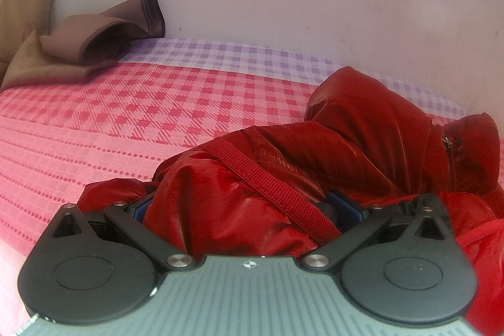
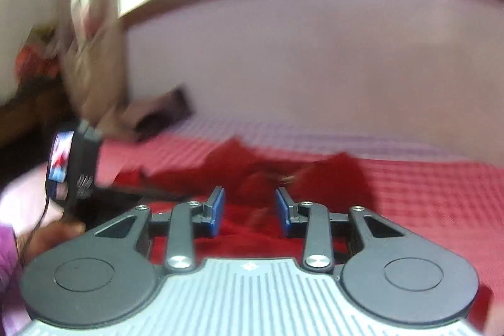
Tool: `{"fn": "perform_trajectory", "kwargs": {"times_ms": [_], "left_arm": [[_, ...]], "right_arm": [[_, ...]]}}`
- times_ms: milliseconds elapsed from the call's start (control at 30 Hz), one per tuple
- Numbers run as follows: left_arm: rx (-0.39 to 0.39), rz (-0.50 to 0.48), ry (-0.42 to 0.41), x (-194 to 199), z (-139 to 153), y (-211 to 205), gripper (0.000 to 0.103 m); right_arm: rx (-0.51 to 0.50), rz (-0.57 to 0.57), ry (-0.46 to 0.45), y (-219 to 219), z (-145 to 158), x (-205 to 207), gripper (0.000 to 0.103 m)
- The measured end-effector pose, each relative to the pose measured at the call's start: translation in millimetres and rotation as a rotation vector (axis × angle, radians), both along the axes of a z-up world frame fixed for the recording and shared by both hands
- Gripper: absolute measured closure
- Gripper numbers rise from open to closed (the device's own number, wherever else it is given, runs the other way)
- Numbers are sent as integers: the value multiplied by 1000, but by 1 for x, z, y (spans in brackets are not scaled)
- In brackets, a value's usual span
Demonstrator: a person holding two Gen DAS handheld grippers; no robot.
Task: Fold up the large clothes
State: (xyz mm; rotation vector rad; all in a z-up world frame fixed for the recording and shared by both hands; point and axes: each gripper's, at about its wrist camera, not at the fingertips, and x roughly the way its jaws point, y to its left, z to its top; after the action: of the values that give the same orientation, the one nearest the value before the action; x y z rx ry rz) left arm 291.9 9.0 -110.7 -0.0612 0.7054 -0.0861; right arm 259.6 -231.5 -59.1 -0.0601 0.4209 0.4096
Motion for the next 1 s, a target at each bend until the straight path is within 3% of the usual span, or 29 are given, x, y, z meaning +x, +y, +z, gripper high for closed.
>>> {"fn": "perform_trajectory", "kwargs": {"times_ms": [133, 233, 333, 600, 733, 867, 933, 1000], "left_arm": [[-5, 1, 0, 0, 1, 0, 0], [-16, 2, -3, -1, 2, 2, 0], [-24, 8, -7, -2, 3, 2, 0], [2, 20, -9, -2, 2, -3, 0], [17, 14, -7, -2, 1, -3, 0], [19, 13, -5, -1, 1, -3, 0], [17, 12, -5, -1, 1, -3, 0], [16, 10, -5, -1, 1, -3, 0]], "right_arm": [[-99, 6, 24, 28, -20, 24, 70], [-73, -15, 89, 26, -37, 37, 71], [-91, -25, 81, 30, -48, 37, 71], [9, -23, 87, 14, -63, 51, 71], [25, -21, 93, 12, -60, 50, 69], [214, -35, 143, -23, -35, 34, 64], [203, -77, 85, -41, -19, 17, 62], [127, -133, 25, -61, -13, 4, 62]]}}
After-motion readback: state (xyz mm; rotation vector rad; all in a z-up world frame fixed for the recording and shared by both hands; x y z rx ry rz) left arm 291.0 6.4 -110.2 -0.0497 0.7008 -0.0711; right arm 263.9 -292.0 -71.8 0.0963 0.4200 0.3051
